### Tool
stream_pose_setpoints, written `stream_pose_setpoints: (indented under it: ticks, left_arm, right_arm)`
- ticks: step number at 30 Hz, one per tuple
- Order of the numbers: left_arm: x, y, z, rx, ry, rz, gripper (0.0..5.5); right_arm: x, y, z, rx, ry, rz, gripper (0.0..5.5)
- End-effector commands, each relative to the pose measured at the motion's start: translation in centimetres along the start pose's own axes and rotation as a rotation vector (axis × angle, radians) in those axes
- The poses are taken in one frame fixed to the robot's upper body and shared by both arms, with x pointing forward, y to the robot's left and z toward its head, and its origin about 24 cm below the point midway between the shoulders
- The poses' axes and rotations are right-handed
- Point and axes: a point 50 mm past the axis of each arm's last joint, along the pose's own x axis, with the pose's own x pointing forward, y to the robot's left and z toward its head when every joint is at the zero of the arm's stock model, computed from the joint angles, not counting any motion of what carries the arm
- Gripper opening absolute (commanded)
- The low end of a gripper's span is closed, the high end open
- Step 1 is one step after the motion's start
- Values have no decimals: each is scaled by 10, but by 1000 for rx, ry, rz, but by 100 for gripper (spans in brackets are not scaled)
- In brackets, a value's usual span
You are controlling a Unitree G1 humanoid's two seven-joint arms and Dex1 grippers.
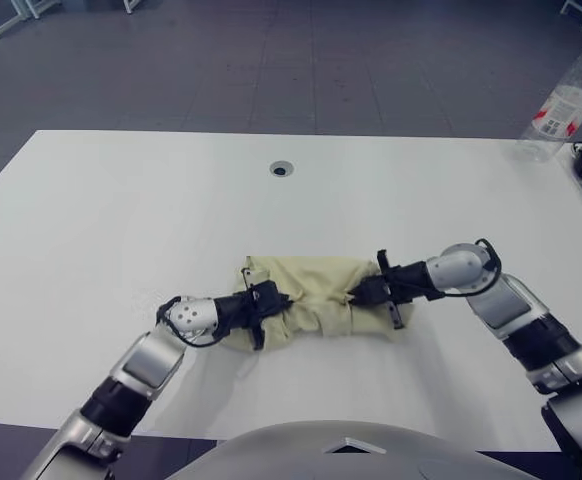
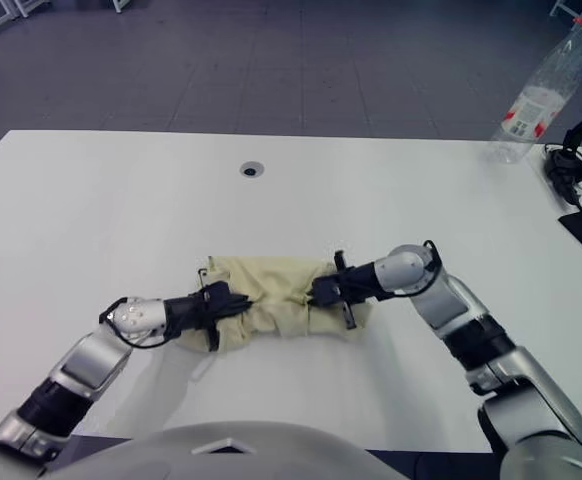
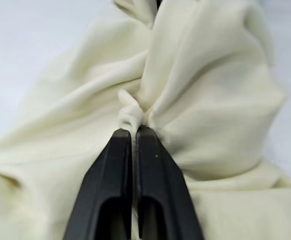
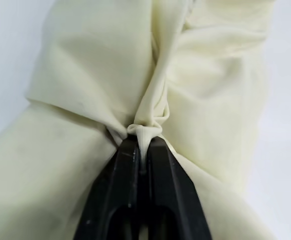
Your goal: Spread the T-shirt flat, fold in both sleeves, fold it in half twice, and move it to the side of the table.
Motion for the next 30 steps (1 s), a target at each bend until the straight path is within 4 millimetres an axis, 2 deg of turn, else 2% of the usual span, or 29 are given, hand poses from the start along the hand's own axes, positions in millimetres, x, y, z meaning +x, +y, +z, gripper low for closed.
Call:
stream_pose_setpoints:
  ticks: [1, 2, 4, 7, 11, 13, 16, 18, 21, 22, 25, 28, 30]
  left_arm:
    - [11, 58, -77, -44, 505, 245, 0]
    - [14, 72, -72, -19, 528, 304, 0]
    - [23, 101, -50, 33, 520, 424, 0]
    - [30, 131, -19, 131, 488, 551, 0]
    - [11, 175, 25, 368, 420, 859, 0]
    - [5, 185, 42, 403, 350, 922, 0]
    - [2, 190, 58, 419, 223, 917, 0]
    - [4, 180, 65, 434, 68, 760, 0]
    - [-22, 167, 60, 509, -48, 613, 0]
    - [-37, 159, 61, 517, -103, 550, 0]
    - [-86, 110, 58, 556, -127, 205, 0]
    - [-122, 54, 30, 521, 76, -169, 0]
    - [-136, 23, 18, 476, 165, -334, 0]
  right_arm:
    - [36, -12, -63, 49, 436, -62, 0]
    - [37, -22, -62, 56, 448, -119, 0]
    - [35, -46, -61, 32, 506, -261, 0]
    - [24, -78, -52, -49, 572, -444, 0]
    - [-3, -130, -22, -144, 526, -802, 0]
    - [-22, -148, -9, -217, 498, -943, 0]
    - [-43, -161, 5, -300, 396, -1074, 0]
    - [-54, -161, 15, -367, 274, -1098, 0]
    - [-71, -143, 18, -507, 150, -1021, 0]
    - [-79, -126, 19, -552, 95, -948, 0]
    - [-104, -58, 23, -591, 24, -669, 0]
    - [-113, 1, 27, -498, 37, -385, 0]
    - [-113, 45, 30, -405, 53, -135, 0]
